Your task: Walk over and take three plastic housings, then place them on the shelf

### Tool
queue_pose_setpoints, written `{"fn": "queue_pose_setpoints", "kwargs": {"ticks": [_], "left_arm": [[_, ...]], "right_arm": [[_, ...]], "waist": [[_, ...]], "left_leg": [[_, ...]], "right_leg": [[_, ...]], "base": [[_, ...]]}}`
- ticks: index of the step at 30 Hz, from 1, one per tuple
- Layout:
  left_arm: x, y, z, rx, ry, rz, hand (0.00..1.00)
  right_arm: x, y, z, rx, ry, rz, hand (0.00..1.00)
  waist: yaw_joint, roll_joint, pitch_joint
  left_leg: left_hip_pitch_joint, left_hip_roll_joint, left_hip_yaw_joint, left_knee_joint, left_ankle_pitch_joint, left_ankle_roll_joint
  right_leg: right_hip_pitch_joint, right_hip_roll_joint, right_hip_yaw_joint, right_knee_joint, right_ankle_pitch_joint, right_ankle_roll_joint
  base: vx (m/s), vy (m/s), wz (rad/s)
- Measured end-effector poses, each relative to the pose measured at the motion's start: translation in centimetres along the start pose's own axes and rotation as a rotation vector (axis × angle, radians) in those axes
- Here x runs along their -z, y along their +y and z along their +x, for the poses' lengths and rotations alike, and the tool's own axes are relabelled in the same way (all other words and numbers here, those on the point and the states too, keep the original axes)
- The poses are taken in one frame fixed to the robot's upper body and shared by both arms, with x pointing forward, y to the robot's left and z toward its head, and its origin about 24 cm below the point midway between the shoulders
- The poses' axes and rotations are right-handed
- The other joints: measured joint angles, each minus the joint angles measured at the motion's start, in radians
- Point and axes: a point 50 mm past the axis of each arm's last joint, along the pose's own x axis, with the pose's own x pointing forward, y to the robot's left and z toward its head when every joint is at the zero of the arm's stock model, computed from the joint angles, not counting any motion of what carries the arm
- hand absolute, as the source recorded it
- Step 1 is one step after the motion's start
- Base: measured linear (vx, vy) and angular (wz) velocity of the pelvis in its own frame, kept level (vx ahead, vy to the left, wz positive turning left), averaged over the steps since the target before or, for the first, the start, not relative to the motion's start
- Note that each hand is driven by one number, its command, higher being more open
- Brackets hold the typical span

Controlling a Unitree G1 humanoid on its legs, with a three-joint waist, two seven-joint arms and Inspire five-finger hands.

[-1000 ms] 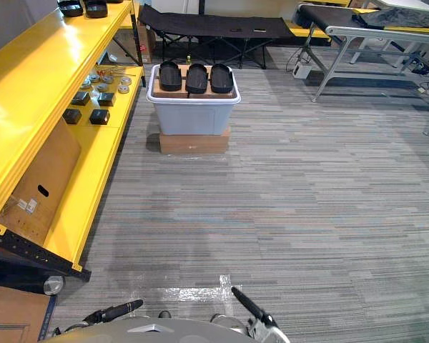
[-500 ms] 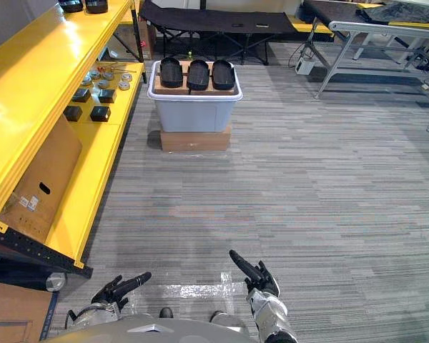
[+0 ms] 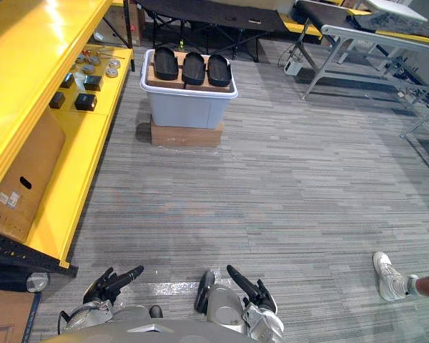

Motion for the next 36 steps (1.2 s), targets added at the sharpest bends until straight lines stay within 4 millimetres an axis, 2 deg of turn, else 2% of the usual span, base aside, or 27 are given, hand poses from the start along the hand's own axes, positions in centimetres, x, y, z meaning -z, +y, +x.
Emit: {"fn": "queue_pose_setpoints", "kwargs": {"ticks": [2,4,5,6,7,8,9,10,12,14,15,16,18,20,21,22,23,24,25,26,27,28,29,31,33,35,36], "left_arm": [[0.2,0.0,0.0,0.005,0.016,-0.011,1.00],[0.5,0.1,-0.1,0.004,0.042,-0.051,1.00],[1.2,0.3,-0.3,-0.004,0.063,-0.104,1.00],[1.7,0.7,-0.5,-0.015,0.077,-0.139,1.00],[1.3,0.9,-0.5,-0.024,0.059,-0.207,1.00],[1.1,0.7,-0.4,-0.030,0.043,-0.284,1.00],[1.0,0.8,-0.4,-0.037,0.034,-0.311,1.00],[1.3,0.7,-0.4,-0.042,0.036,-0.358,1.00],[2.3,0.6,-0.5,-0.053,0.066,-0.383,1.00],[2.1,0.1,-0.4,-0.039,0.048,-0.414,1.00],[2.0,0.1,-0.4,-0.037,0.041,-0.419,1.00],[1.7,0.1,-0.4,-0.033,0.027,-0.427,1.00],[1.8,0.1,-0.4,-0.034,0.028,-0.443,1.00],[2.1,-0.1,-0.4,-0.028,0.049,-0.450,1.00],[2.0,0.1,-0.4,-0.032,0.048,-0.448,1.00],[1.8,0.1,-0.4,-0.028,0.041,-0.447,1.00],[1.0,0.6,-0.2,-0.033,0.020,-0.432,1.00],[0.6,1.3,-0.3,-0.047,0.011,-0.421,1.00],[0.4,1.4,-0.2,-0.051,0.006,-0.417,1.00],[0.4,1.4,-0.1,-0.056,0.011,-0.409,1.00],[0.3,1.3,-0.1,-0.055,0.012,-0.395,1.00],[0.2,1.4,-0.1,-0.059,0.010,-0.369,1.00],[0.3,1.4,-0.1,-0.066,0.012,-0.364,1.00],[0.4,1.1,-0.1,-0.059,0.014,-0.361,1.00],[-0.2,0.4,0.2,-0.037,0.005,-0.350,1.00],[-0.9,-0.6,0.6,-0.004,-0.004,-0.337,1.00],[-1.0,-0.7,0.6,-0.001,-0.003,-0.341,1.00]], "right_arm": [[0.6,-0.8,-0.2,0.022,0.015,-0.011,1.00],[1.5,-1.7,-0.6,0.044,0.042,-0.005,1.00],[1.7,-2.1,-0.7,0.051,0.057,0.002,1.00],[1.8,-2.3,-0.8,0.055,0.062,0.001,1.00],[1.9,-2.3,-0.8,0.056,0.072,0.000,1.00],[1.4,-2.8,-0.8,0.062,0.066,-0.013,1.00],[1.0,-3.2,-0.7,0.067,0.059,-0.040,1.00],[0.2,-3.6,-0.5,0.074,0.050,-0.096,1.00],[-0.4,-3.2,-0.2,0.068,0.047,-0.114,1.00],[-1.5,-1.7,0.4,0.020,0.010,-0.112,1.00],[-1.7,-1.1,0.5,0.004,0.001,-0.109,1.00],[-2.0,-0.2,0.7,-0.022,-0.011,-0.105,1.00],[-2.1,0.6,0.8,-0.043,-0.009,-0.113,1.00],[-2.0,0.5,0.8,-0.043,0.004,-0.132,1.00],[-1.2,0.2,0.6,-0.037,0.034,-0.137,1.00],[-0.9,0.3,0.6,-0.040,0.048,-0.141,1.00],[-0.6,0.8,0.6,-0.058,0.065,-0.156,1.00],[-0.3,1.0,0.6,-0.063,0.077,-0.157,1.00],[0.1,0.7,0.5,-0.055,0.089,-0.156,1.00],[-0.6,1.2,0.7,-0.065,0.074,-0.159,1.00],[-0.6,1.4,0.8,-0.068,0.073,-0.159,1.00],[-0.4,1.7,0.8,-0.077,0.081,-0.160,1.00],[-0.5,1.5,0.8,-0.072,0.078,-0.165,1.00],[-0.8,1.3,0.8,-0.067,0.071,-0.179,1.00],[-1.0,1.3,0.8,-0.069,0.062,-0.181,1.00],[-1.4,1.3,0.9,-0.068,0.052,-0.177,1.00],[-1.3,1.1,0.9,-0.061,0.059,-0.145,1.00]], "waist": [[-0.002,0.002,0.000],[-0.010,0.005,-0.005],[-0.013,0.020,-0.014],[-0.013,0.024,-0.021],[-0.013,0.028,-0.019],[-0.013,0.059,-0.023],[-0.012,0.081,-0.014],[-0.009,0.106,0.006],[-0.004,0.101,0.013],[0.032,0.084,0.019],[0.036,0.081,0.022],[0.043,0.074,0.028],[0.056,0.073,0.038],[0.065,0.090,0.047],[0.073,0.082,0.050],[0.076,0.073,0.053],[0.078,0.028,0.057],[0.080,-0.019,0.044],[0.083,-0.036,0.034],[0.082,-0.034,0.036],[0.074,-0.032,0.036],[0.068,-0.033,0.040],[0.064,-0.031,0.043],[0.065,-0.007,0.045],[0.057,0.008,0.039],[0.044,0.027,0.037],[0.039,0.026,0.036]], "left_leg": [[0.021,0.003,-0.012,0.020,-0.031,-0.033],[0.040,0.027,-0.037,0.073,-0.107,-0.098],[0.042,0.057,-0.037,0.123,-0.160,-0.155],[0.029,0.073,-0.031,0.181,-0.176,-0.177],[-0.078,0.120,-0.014,0.431,-0.174,-0.176],[-0.195,0.204,0.004,0.706,-0.118,-0.171],[-0.245,0.248,0.007,0.825,-0.105,-0.165],[-0.298,0.275,0.003,0.949,-0.106,-0.158],[-0.343,0.233,-0.004,0.889,-0.110,-0.155],[-0.380,0.146,0.005,0.582,-0.103,-0.154],[-0.392,0.126,0.002,0.496,-0.089,-0.150],[-0.413,0.092,-0.015,0.333,-0.034,-0.144],[-0.424,0.062,-0.059,0.088,0.097,-0.165],[-0.422,0.076,-0.071,0.007,0.151,-0.160],[-0.409,0.083,-0.059,0.033,0.234,-0.126],[-0.404,0.078,-0.038,0.051,0.262,-0.115],[-0.416,0.056,-0.006,0.123,0.260,-0.095],[-0.434,0.021,0.018,0.188,0.220,-0.045],[-0.436,0.004,0.030,0.207,0.199,-0.016],[-0.429,-0.006,0.041,0.242,0.150,0.028],[-0.417,-0.009,0.044,0.247,0.134,0.036],[-0.365,-0.026,0.044,0.240,0.101,0.043],[-0.300,-0.037,0.044,0.225,0.077,0.044],[-0.218,-0.038,0.039,0.186,0.062,0.052],[-0.180,-0.024,0.012,0.149,0.055,0.047],[-0.177,0.007,-0.033,0.153,0.029,0.027],[-0.160,0.020,-0.065,0.172,-0.001,0.003]], "right_leg": [[0.009,0.009,0.013,0.012,0.006,-0.018],[0.022,0.025,0.017,0.067,-0.022,-0.061],[0.029,0.046,0.006,0.093,-0.038,-0.086],[0.045,0.054,-0.003,0.094,-0.038,-0.089],[0.057,0.066,-0.010,0.108,-0.022,-0.104],[0.101,0.102,-0.030,0.086,-0.027,-0.111],[0.134,0.129,-0.034,0.064,-0.034,-0.126],[0.206,0.155,-0.031,0.030,-0.046,-0.162],[0.292,0.148,-0.018,-0.010,-0.045,-0.162],[0.363,0.129,0.034,-0.094,-0.039,-0.153],[0.372,0.126,0.045,-0.109,-0.041,-0.151],[0.390,0.122,0.062,-0.130,-0.046,-0.143],[0.435,0.124,0.094,-0.162,-0.066,-0.121],[0.487,0.139,0.114,-0.154,-0.115,-0.100],[0.520,0.134,0.121,-0.137,-0.161,-0.093],[0.531,0.121,0.132,-0.121,-0.195,-0.102],[0.528,0.084,0.141,-0.071,-0.260,-0.104],[0.521,0.036,0.148,-0.027,-0.309,-0.105],[0.505,0.014,0.153,0.031,-0.321,-0.107],[0.396,-0.022,0.171,0.302,-0.315,-0.039],[0.333,-0.045,0.179,0.433,-0.275,0.027],[0.243,-0.097,0.171,0.655,-0.207,0.059],[0.195,-0.136,0.147,0.764,-0.228,0.023],[0.143,-0.144,0.100,0.710,-0.261,-0.011],[0.095,-0.108,0.058,0.483,-0.273,-0.006],[0.038,-0.054,0.081,0.199,-0.216,0.022],[0.023,-0.039,0.121,0.074,-0.123,0.015]], "base": [[0.37,-0.095,0.26],[0.43,-0.198,0.36],[0.33,-0.190,0.17],[0.39,-0.254,0.25],[0.39,-0.272,0.32],[0.38,-0.269,0.31],[0.43,-0.242,0.09],[0.47,-0.183,-0.13],[0.48,-0.166,-0.30],[0.43,-0.094,-0.59],[0.38,0.005,-0.55],[0.29,0.031,-0.39],[0.41,0.101,-0.42],[0.36,0.170,-0.28],[0.36,0.230,-0.15],[0.35,0.224,-0.04],[0.46,0.243,-0.06],[0.43,0.166,-0.10],[0.48,0.146,-0.21],[0.40,0.125,-0.17],[0.47,0.187,-0.11],[0.55,0.238,0.00],[0.54,0.224,-0.02],[0.42,0.128,0.09],[0.36,0.031,0.34],[0.38,-0.043,0.57],[0.36,-0.111,0.57]]}}
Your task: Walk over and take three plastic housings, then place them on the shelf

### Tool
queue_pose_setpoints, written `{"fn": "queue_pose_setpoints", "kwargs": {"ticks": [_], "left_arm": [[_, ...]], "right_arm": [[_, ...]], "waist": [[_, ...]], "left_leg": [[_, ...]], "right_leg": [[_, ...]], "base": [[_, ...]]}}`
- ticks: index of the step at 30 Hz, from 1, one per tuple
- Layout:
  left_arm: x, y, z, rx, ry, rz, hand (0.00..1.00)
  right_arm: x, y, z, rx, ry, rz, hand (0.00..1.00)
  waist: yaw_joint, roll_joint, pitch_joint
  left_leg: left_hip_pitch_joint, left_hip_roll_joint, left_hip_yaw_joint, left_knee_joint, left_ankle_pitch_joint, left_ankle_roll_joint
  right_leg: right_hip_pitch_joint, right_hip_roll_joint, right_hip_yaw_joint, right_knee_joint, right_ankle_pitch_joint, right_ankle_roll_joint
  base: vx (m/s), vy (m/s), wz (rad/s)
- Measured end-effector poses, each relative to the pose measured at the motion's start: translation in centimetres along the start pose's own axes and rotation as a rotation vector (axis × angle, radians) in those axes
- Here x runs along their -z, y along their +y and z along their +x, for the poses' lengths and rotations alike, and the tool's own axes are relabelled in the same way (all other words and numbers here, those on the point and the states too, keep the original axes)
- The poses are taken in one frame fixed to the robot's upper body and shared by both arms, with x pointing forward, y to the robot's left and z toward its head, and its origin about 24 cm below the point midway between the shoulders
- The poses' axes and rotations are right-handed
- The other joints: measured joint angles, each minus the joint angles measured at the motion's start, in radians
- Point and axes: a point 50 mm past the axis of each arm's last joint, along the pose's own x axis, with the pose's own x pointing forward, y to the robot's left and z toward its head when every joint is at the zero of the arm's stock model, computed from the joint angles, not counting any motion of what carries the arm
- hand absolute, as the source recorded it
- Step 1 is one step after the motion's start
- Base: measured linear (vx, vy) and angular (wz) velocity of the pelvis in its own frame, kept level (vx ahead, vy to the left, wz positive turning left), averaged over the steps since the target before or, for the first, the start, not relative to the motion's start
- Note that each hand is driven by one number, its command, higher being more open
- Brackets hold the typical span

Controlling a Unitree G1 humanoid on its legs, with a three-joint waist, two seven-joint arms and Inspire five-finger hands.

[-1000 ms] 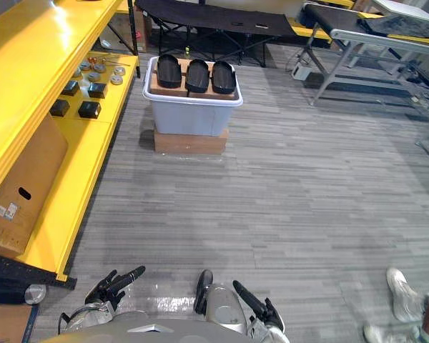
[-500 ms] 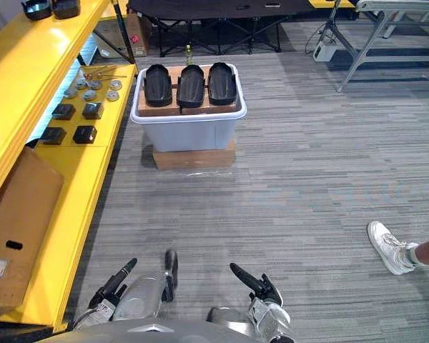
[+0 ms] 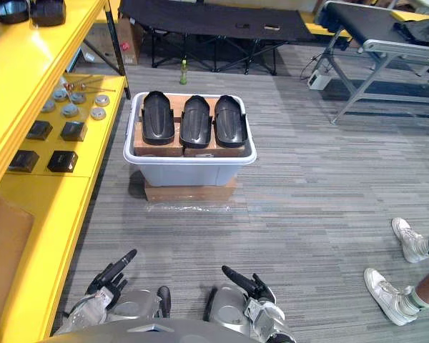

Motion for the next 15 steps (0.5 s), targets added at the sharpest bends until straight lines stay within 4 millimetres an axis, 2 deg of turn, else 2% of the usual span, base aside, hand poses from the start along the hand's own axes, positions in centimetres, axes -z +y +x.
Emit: {"fn": "queue_pose_setpoints", "kwargs": {"ticks": [1,2,3,4,5,6,8,10,12,13,15], "left_arm": [[0.0,0.1,0.0,-0.006,0.000,-0.007,1.00],[0.0,0.2,0.0,-0.014,-0.003,-0.014,1.00],[0.4,0.9,-0.3,-0.041,0.003,-0.022,1.00],[1.2,1.1,-0.3,-0.069,0.028,-0.046,1.00],[1.7,1.1,-0.4,-0.075,0.039,-0.063,1.00],[2.2,1.3,-0.6,-0.086,0.042,-0.080,1.00],[2.1,0.4,-0.3,-0.064,0.016,-0.118,1.00],[2.2,0.2,-0.3,-0.048,0.010,-0.110,1.00],[2.1,0.2,-0.3,-0.035,0.014,-0.071,1.00],[2.1,0.2,-0.3,-0.022,0.019,-0.043,1.00],[2.0,0.4,-0.3,-0.021,0.022,-0.024,1.00]], "right_arm": [[0.2,-0.1,0.0,0.006,0.005,0.012,1.00],[0.5,-0.4,-0.1,0.014,0.017,0.028,1.00],[1.2,-0.5,-0.3,0.020,0.033,0.047,1.00],[1.1,-0.9,-0.4,0.034,0.027,0.072,1.00],[1.2,-1.0,-0.4,0.037,0.026,0.074,1.00],[0.8,-1.2,-0.4,0.047,0.006,0.090,1.00],[0.5,-2.1,-0.6,0.069,-0.021,0.100,1.00],[0.6,-2.7,-0.7,0.083,-0.023,0.098,1.00],[0.7,-2.8,-0.8,0.081,-0.033,0.100,1.00],[0.5,-2.7,-0.8,0.078,-0.051,0.100,1.00],[0.3,-2.8,-0.8,0.070,-0.074,0.113,1.00]], "waist": [[0.001,-0.003,-0.002],[0.003,-0.007,-0.005],[0.005,-0.017,-0.019],[0.000,0.015,-0.040],[0.001,0.022,-0.059],[-0.001,0.046,-0.068],[-0.003,0.071,-0.063],[-0.003,0.089,-0.058],[-0.006,0.082,-0.059],[-0.014,0.082,-0.058],[-0.024,0.082,-0.058]], "left_leg": [[0.009,0.003,-0.011,0.009,-0.016,-0.009],[0.030,0.008,-0.035,0.036,-0.055,-0.027],[0.054,0.012,-0.068,0.069,-0.105,-0.053],[0.055,0.051,-0.104,0.098,-0.143,-0.080],[0.052,0.068,-0.110,0.105,-0.147,-0.087],[0.017,0.091,-0.113,0.170,-0.134,-0.111],[-0.092,0.150,-0.086,0.383,-0.081,-0.179],[-0.109,0.190,-0.025,0.436,-0.081,-0.182],[-0.103,0.188,0.029,0.326,-0.078,-0.179],[-0.107,0.186,0.052,0.214,-0.061,-0.173],[-0.104,0.180,0.067,0.046,0.006,-0.173]], "right_leg": [[0.001,0.001,0.012,-0.022,0.032,-0.001],[0.012,-0.004,0.016,-0.030,0.082,-0.001],[0.036,-0.007,0.007,-0.027,0.123,-0.015],[0.037,0.012,-0.026,0.029,0.147,-0.045],[0.039,0.023,-0.046,0.030,0.126,-0.056],[0.052,0.041,-0.081,0.031,0.096,-0.070],[0.104,0.058,-0.135,0.009,0.071,-0.089],[0.190,0.072,-0.163,-0.049,0.068,-0.094],[0.236,0.061,-0.178,-0.102,0.070,-0.091],[0.250,0.057,-0.186,-0.130,0.074,-0.086],[0.260,0.050,-0.192,-0.147,0.081,-0.074]], "base": [[0.44,-0.212,0.67],[0.41,-0.300,0.64],[0.58,-0.508,0.85],[0.51,-0.470,0.68],[0.55,-0.489,0.69],[0.40,-0.355,0.66],[0.30,-0.276,0.67],[0.24,-0.176,0.35],[0.21,-0.144,0.20],[0.20,-0.037,0.17],[0.21,0.050,0.08]]}}
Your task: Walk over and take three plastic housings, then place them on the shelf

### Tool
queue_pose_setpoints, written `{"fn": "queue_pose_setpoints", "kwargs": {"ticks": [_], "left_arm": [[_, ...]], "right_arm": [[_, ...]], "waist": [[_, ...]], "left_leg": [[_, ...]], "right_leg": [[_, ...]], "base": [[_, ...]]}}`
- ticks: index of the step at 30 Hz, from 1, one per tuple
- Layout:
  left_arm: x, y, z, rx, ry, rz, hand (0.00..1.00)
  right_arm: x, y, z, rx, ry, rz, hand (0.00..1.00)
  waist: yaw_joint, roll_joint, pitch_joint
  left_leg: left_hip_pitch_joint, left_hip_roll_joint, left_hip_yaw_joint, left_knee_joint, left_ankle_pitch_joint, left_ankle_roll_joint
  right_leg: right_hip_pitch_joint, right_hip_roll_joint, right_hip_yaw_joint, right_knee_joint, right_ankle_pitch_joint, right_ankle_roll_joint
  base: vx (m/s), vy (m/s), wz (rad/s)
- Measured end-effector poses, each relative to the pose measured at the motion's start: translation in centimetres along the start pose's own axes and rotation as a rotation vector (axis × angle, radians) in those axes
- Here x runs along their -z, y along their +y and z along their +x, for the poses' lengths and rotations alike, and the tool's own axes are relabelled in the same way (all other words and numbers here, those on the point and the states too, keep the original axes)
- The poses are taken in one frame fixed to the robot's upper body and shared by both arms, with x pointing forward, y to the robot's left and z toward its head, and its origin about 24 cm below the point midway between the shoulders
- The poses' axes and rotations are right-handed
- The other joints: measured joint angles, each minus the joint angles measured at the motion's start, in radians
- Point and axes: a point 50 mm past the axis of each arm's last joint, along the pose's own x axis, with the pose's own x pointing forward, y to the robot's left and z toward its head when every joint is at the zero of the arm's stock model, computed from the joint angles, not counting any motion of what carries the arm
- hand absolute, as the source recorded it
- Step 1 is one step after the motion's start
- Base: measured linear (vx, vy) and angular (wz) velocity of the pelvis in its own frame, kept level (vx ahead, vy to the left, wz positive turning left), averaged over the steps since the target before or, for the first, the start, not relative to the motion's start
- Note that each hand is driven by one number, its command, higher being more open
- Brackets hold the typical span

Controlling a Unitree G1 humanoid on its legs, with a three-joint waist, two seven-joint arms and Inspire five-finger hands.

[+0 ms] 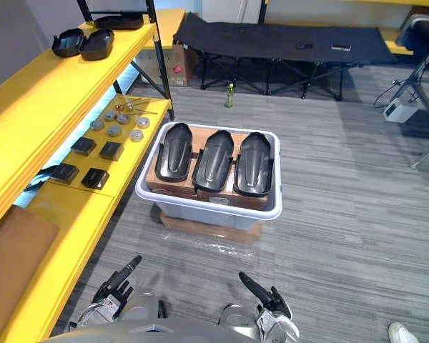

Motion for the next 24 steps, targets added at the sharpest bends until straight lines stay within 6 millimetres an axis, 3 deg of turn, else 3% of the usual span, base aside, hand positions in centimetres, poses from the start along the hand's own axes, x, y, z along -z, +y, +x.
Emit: {"fn": "queue_pose_setpoints", "kwargs": {"ticks": [1,2,7,13,17,21,24], "left_arm": [[0.0,0.0,0.0,0.003,0.005,0.017,1.00],[-0.2,-0.2,0.1,0.006,0.006,0.031,1.00],[-1.9,0.0,0.4,0.010,-0.015,0.126,1.00],[-1.7,-0.1,0.5,0.012,0.021,0.169,1.00],[-2.6,-0.3,0.6,0.027,0.008,0.339,1.00],[-3.1,0.2,0.5,-0.003,0.007,0.282,1.00],[-2.8,0.8,0.4,-0.026,0.023,0.247,1.00]], "right_arm": [[-0.2,0.0,0.0,-0.007,-0.017,0.014,1.00],[-0.2,0.3,0.0,-0.021,-0.026,0.019,1.00],[0.1,1.7,-0.1,-0.089,-0.043,-0.040,1.00],[0.0,2.8,-0.4,-0.117,-0.086,-0.077,1.00],[-0.3,2.8,-0.5,-0.107,-0.107,-0.068,1.00],[0.6,2.5,-0.7,-0.115,-0.084,-0.075,1.00],[1.1,2.8,-0.9,-0.129,-0.081,-0.104,1.00]], "waist": [[-0.003,0.003,0.001],[-0.002,-0.017,0.010],[-0.002,-0.092,0.024],[-0.003,-0.094,0.023],[-0.025,-0.120,0.035],[-0.026,-0.134,0.032],[-0.022,-0.137,0.028]], "left_leg": [[0.007,-0.006,-0.001,-0.096,0.117,-0.005],[0.024,-0.020,0.001,-0.133,0.164,0.003],[0.037,-0.090,0.016,-0.195,0.182,0.028],[0.064,-0.118,0.044,-0.189,0.145,0.060],[-0.005,-0.113,0.032,-0.067,0.072,0.079],[-0.035,-0.101,0.023,0.006,0.030,0.079],[-0.044,-0.083,0.007,0.048,0.008,0.069]], "right_leg": [[-0.003,0.004,0.007,-0.005,0.003,0.009],[-0.002,-0.005,0.025,-0.016,0.012,0.027],[-0.007,-0.058,0.042,-0.062,0.039,0.070],[-0.010,-0.084,0.074,-0.054,0.035,0.087],[-0.086,-0.125,0.094,0.085,-0.034,0.109],[-0.079,-0.125,0.092,0.086,-0.023,0.117],[-0.024,-0.097,0.066,0.010,0.001,0.125]], "base": [[0.18,0.125,-0.17],[0.16,0.132,-0.22],[0.08,0.123,-0.06],[-0.01,0.072,-0.15],[-0.06,0.063,0.00],[0.01,0.086,0.04],[0.03,0.007,0.11]]}}
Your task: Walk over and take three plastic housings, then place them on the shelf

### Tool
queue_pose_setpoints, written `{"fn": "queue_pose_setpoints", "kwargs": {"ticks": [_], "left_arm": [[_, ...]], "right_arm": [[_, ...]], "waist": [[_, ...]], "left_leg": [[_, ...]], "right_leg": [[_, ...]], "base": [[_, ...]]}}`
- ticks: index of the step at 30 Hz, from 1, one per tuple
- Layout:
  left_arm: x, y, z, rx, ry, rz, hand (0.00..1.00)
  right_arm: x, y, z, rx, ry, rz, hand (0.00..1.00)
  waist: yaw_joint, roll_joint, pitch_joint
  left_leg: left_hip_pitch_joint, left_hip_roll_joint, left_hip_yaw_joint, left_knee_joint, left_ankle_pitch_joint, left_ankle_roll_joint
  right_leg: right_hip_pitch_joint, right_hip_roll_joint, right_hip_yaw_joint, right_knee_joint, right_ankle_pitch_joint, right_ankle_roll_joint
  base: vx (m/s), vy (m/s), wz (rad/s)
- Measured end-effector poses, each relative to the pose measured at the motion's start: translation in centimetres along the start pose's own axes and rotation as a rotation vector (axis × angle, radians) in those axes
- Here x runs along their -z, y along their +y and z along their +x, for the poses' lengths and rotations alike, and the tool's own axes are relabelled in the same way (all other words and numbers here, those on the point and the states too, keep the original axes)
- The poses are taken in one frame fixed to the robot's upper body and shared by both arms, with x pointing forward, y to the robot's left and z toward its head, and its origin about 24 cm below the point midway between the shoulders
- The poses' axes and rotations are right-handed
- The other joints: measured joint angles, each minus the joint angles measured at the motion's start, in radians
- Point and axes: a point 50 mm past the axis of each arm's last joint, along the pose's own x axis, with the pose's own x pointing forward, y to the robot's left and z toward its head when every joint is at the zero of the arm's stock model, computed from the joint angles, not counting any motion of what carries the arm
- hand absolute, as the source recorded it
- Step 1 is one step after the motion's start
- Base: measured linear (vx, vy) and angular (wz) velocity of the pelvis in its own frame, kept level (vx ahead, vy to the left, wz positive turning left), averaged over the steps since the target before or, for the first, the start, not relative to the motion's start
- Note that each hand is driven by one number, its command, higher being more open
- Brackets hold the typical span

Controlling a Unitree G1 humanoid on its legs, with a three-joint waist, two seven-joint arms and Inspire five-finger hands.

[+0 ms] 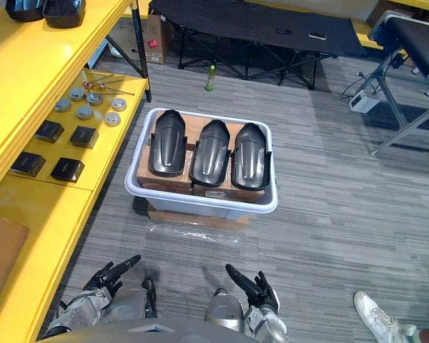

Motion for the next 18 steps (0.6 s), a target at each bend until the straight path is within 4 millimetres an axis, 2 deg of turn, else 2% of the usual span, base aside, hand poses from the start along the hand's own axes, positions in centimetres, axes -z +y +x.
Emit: {"fn": "queue_pose_setpoints", "kwargs": {"ticks": [4,7,8,14,18], "left_arm": [[0.6,0.5,-0.1,-0.020,-0.006,-0.012,1.00],[1.1,0.5,-0.3,-0.022,-0.022,-0.004,1.00],[1.3,0.5,-0.3,-0.021,-0.027,0.006,1.00],[1.4,0.4,-0.4,-0.016,-0.015,0.031,1.00],[1.4,0.7,-0.4,-0.027,-0.008,0.039,1.00]], "right_arm": [[-0.5,1.0,0.2,-0.053,-0.028,-0.032,1.00],[-2.1,2.1,0.5,-0.099,-0.109,-0.011,1.00],[-3.2,2.6,0.5,-0.116,-0.160,0.065,1.00],[-6.1,3.2,0.1,-0.155,-0.287,0.093,1.00],[-6.8,3.6,0.0,-0.173,-0.311,0.093,1.00]], "waist": [[0.024,0.000,-0.008],[0.023,0.012,-0.016],[0.021,0.018,-0.019],[0.022,0.014,-0.026],[0.022,0.010,-0.028]], "left_leg": [[0.000,0.035,0.000,0.025,-0.009,-0.010],[0.000,0.044,0.006,0.013,-0.001,-0.017],[0.003,0.042,0.013,-0.005,0.007,-0.018],[0.009,0.018,0.025,-0.099,0.061,-0.014],[0.026,0.012,0.032,-0.133,0.082,-0.016]], "right_leg": [[0.044,0.046,-0.001,-0.079,0.037,-0.012],[0.041,0.056,0.001,-0.096,0.049,-0.019],[0.035,0.054,0.003,-0.100,0.052,-0.019],[0.005,0.042,0.001,-0.118,0.069,-0.023],[0.013,0.040,0.001,-0.128,0.081,-0.021]], "base": [[0.03,-0.029,-0.08],[-0.01,-0.012,-0.10],[-0.01,0.005,-0.08],[0.00,0.001,-0.01],[0.02,-0.002,-0.03]]}}
